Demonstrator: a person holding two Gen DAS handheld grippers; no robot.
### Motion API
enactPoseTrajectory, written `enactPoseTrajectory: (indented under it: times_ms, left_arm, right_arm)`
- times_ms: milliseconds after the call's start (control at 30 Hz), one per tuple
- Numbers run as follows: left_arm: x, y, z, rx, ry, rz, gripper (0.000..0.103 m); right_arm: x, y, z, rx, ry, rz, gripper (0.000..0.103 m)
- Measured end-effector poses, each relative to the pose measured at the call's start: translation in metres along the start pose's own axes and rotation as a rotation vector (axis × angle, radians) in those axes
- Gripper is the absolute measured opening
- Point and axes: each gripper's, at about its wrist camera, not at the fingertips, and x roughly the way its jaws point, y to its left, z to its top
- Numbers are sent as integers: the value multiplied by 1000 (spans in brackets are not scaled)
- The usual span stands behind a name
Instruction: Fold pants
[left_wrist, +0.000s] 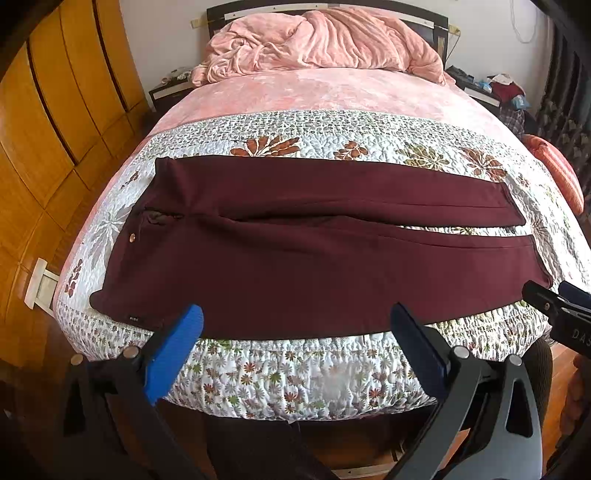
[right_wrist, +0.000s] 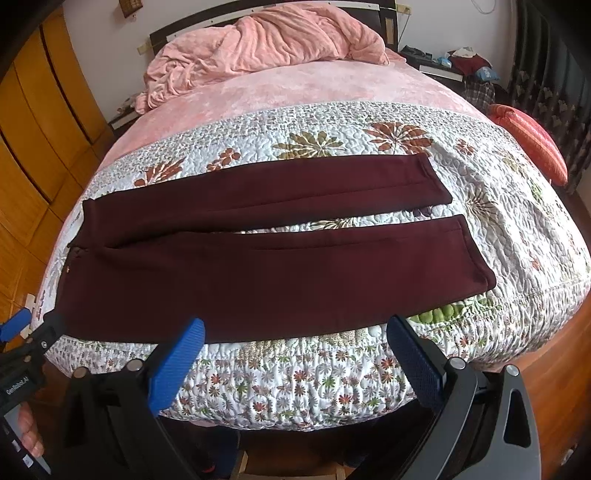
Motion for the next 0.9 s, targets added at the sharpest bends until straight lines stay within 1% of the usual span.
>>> enactPoseTrajectory:
  times_ms: [900]
  left_arm:
    - [7,1,2,-2,9,2,100]
  right_arm:
    - [2,-1,1,-5,-5,3,99]
